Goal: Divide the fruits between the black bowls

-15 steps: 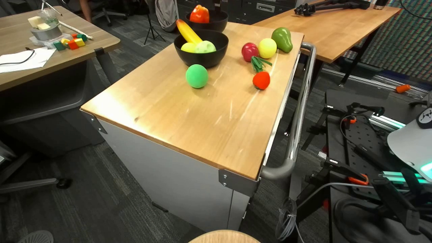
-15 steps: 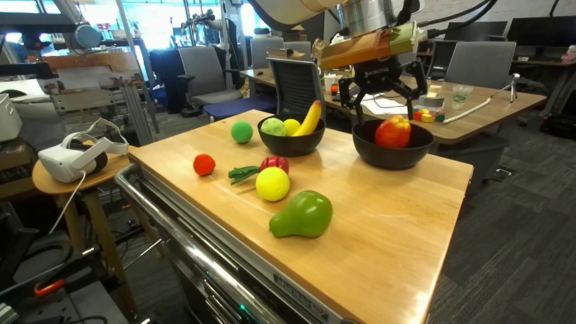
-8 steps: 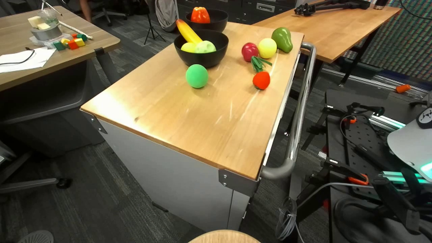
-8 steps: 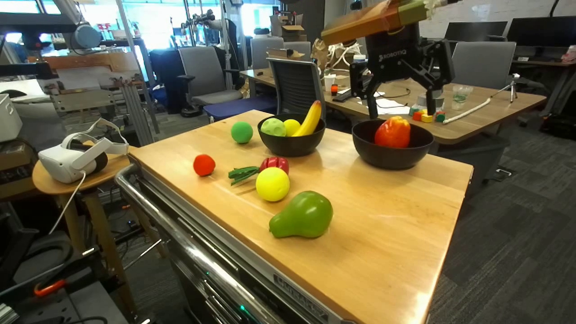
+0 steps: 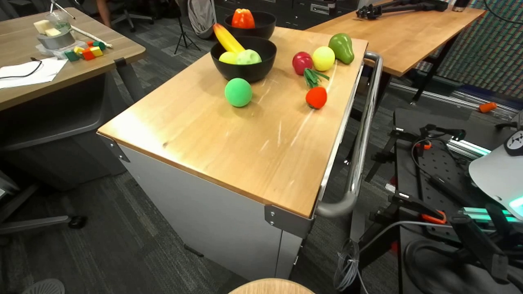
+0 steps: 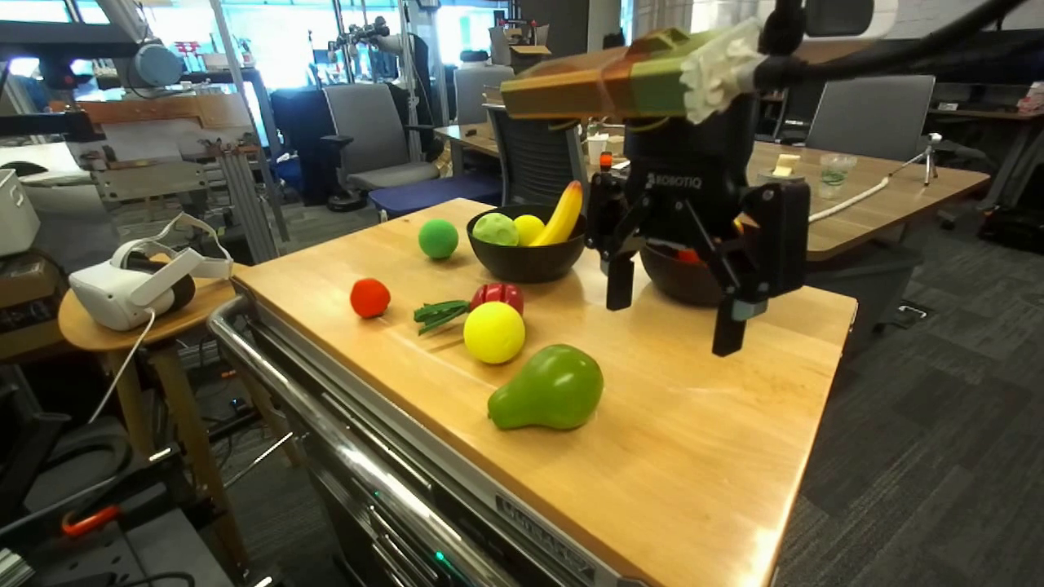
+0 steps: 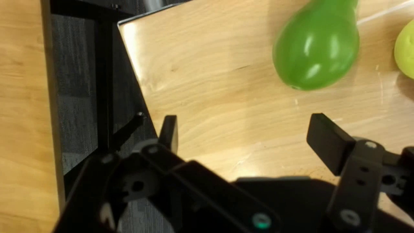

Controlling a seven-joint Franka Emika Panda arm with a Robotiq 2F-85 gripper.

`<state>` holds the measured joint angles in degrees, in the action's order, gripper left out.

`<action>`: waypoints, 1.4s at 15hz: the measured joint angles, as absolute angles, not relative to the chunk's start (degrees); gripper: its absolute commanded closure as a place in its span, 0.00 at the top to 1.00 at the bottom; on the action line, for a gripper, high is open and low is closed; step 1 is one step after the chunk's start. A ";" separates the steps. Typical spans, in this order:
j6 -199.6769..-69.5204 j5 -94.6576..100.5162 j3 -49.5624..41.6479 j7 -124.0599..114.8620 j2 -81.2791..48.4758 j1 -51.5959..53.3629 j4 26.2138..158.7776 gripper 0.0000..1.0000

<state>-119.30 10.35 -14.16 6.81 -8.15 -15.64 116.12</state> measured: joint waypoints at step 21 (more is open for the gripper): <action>-124.22 1.49 -12.38 1.30 -13.44 -13.90 122.80 0.44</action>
